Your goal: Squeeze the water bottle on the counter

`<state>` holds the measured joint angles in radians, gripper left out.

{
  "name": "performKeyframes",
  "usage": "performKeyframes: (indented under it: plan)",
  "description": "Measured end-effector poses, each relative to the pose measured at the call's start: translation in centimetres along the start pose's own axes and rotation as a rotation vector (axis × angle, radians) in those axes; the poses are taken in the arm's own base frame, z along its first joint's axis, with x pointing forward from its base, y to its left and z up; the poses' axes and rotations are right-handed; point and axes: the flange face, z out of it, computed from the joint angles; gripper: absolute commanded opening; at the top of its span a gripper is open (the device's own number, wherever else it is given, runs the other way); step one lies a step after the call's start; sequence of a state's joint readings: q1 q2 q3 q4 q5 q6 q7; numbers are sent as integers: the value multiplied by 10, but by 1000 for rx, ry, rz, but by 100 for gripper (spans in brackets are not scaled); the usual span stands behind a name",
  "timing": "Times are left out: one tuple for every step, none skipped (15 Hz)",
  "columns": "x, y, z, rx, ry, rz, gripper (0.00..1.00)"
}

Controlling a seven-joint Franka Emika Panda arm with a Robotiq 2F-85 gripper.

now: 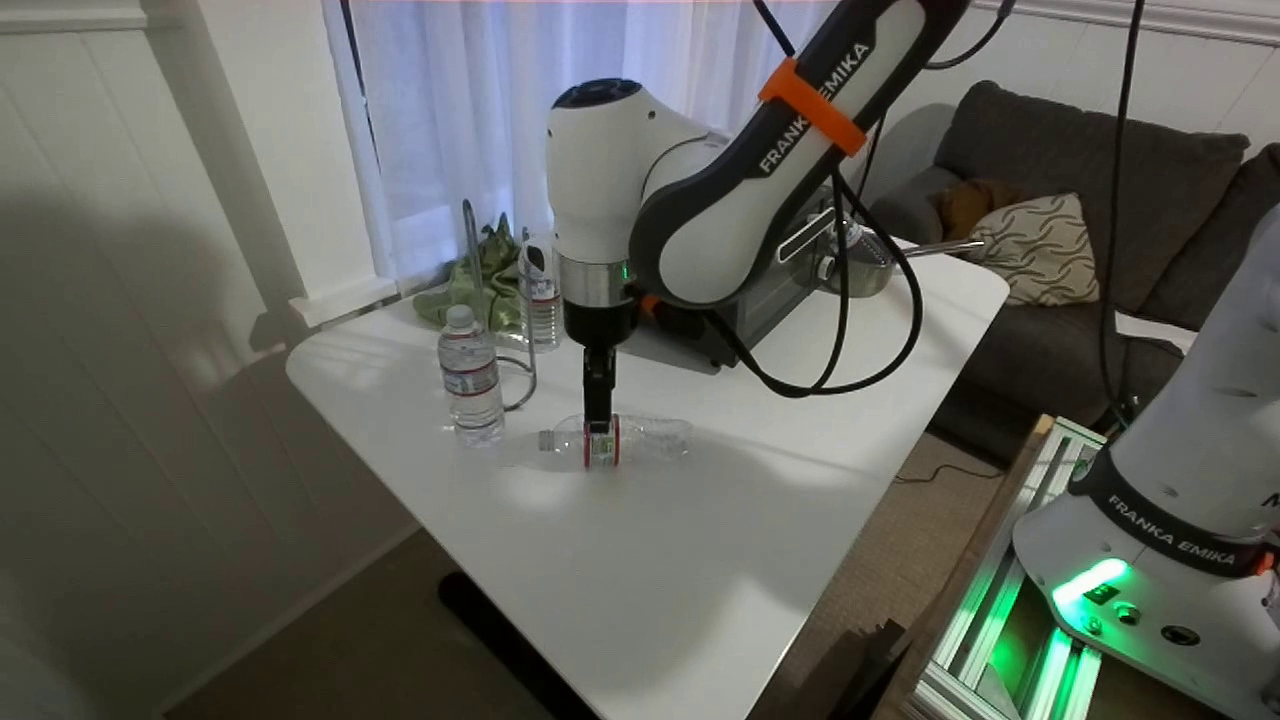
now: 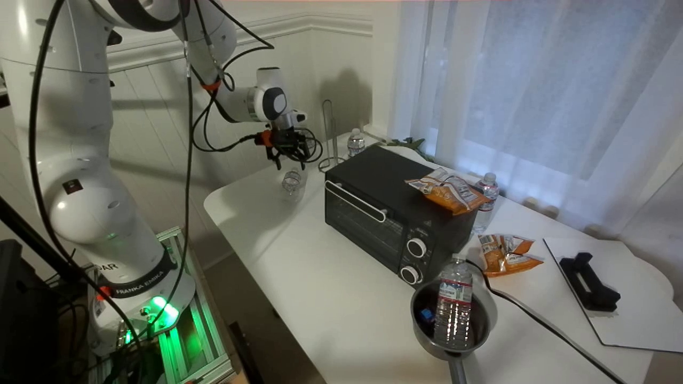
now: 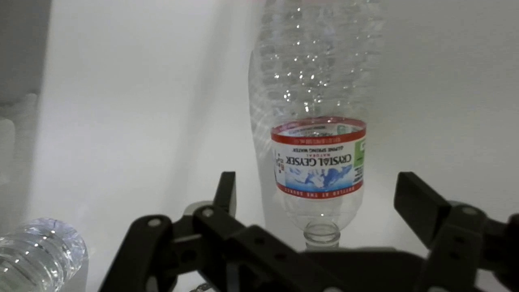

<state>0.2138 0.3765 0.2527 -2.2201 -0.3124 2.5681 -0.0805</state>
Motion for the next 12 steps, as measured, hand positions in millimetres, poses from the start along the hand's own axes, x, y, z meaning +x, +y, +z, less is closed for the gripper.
performKeyframes:
  plan:
    - [2, 0, 3, 3, 4, -8, 100]
    - [3, 0, 6, 6, 7, -16, 100]
    - [5, 0, 9, 10, 7, -24, 100]
    - [6, 0, 12, 13, 6, -30, 100]
    - [7, 0, 15, 16, 5, -36, 100]
    - [8, 0, 18, 19, 3, -41, 100]
    - [9, 0, 21, 22, 2, -45, 100]
    - [10, 1, 24, 24, -1, -48, 100]
    - [11, 1, 27, 27, -3, -53, 100]
    - [12, 1, 31, 31, -2, -58, 100]
    - [13, 0, 34, 34, 0, -63, 100]
    - [14, 1, 38, 37, 5, -66, 100]
